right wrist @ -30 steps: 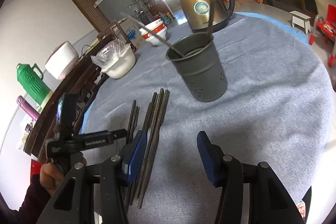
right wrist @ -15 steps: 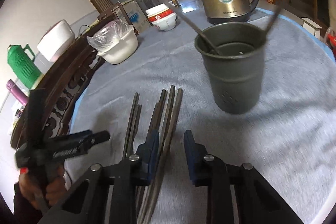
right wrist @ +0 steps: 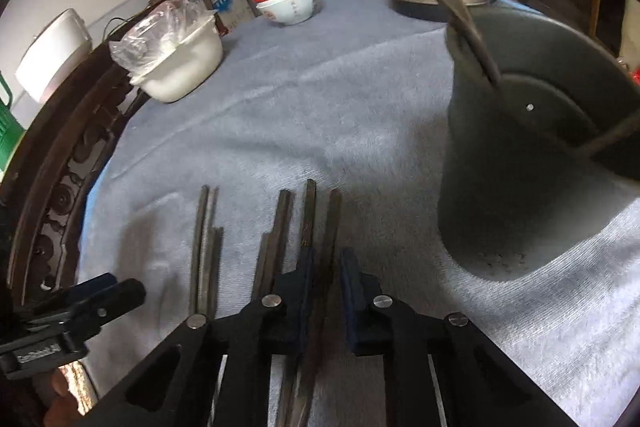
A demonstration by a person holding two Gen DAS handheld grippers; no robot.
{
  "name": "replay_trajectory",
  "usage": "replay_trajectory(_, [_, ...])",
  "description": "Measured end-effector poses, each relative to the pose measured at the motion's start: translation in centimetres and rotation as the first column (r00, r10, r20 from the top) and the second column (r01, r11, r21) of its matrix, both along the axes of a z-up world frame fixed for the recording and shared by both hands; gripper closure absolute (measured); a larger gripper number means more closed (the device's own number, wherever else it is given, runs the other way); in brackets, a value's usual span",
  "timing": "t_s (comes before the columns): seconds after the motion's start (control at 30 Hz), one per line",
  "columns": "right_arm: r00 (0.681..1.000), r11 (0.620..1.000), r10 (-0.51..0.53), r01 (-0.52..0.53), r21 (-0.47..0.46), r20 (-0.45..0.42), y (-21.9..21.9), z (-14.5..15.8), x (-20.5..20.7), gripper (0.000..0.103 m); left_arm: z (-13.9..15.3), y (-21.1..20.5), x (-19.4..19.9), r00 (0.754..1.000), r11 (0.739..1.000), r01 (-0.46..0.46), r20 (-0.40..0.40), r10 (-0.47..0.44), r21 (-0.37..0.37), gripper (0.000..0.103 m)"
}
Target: Organize utensils
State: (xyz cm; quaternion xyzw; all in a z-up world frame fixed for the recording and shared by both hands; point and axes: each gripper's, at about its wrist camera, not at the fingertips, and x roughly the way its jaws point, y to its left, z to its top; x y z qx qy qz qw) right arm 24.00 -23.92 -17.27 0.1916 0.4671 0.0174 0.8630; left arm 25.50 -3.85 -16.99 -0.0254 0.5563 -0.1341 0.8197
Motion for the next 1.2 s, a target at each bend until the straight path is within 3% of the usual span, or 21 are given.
replay_trajectory(0.13, [1.0,0.999,-0.005,0.004,-0.046,-0.019,-0.7,0.2,-0.4,0.092,0.2,-0.3,1.1,1.0,1.0,0.015,-0.011,-0.015,-0.011,0.035])
replay_trajectory(0.4, [0.997,0.996,-0.014,0.008,-0.084,-0.075,-0.5,0.4,1.6,0.09,0.2,-2.7,4.8,0.993,0.996,0.063,-0.1,-0.069,-0.056,0.035])
replay_trajectory(0.6, [0.998,0.994,0.015,-0.021,-0.109,-0.065,-0.3,0.5,2.2,0.094,-1.0,-5.3,7.3,0.982,0.997,0.07,-0.173,-0.074,-0.032,0.035])
replay_trajectory(0.7, [1.0,0.996,0.022,-0.024,-0.091,-0.023,-0.5,0.9,1.4,0.096,-1.8,-6.1,7.8,0.978,0.998,0.064,-0.197,-0.065,-0.013,0.052])
replay_trajectory(0.8, [0.999,0.996,0.038,-0.036,-0.076,0.029,-0.8,2.0,0.0,0.096,-1.7,-6.6,8.1,0.982,0.998,0.067,-0.179,-0.066,0.003,0.062])
replay_trajectory(0.87, [0.996,0.997,0.041,-0.036,-0.069,0.073,-1.2,3.2,-0.9,0.097,-1.8,-6.7,8.2,0.982,0.998,0.064,-0.176,-0.062,0.006,0.078])
replay_trajectory(0.9, [0.995,0.997,0.042,-0.036,-0.063,0.09,-1.4,3.7,-1.3,0.097,-1.8,-6.6,8.2,0.982,0.998,0.066,-0.179,-0.064,0.002,0.094])
replay_trajectory(1.03, [0.98,0.999,0.04,-0.036,-0.022,0.197,-2.4,6.4,-3.1,0.097,-1.4,-5.7,7.5,0.985,0.999,0.048,-0.166,-0.05,-0.019,0.095])
replay_trajectory(1.2, [0.944,0.999,0.043,-0.049,0.012,0.328,-3.7,9.9,-6.2,0.097,2.6,-4.1,5.7,0.997,0.998,0.03,-0.07,-0.034,-0.059,0.097])
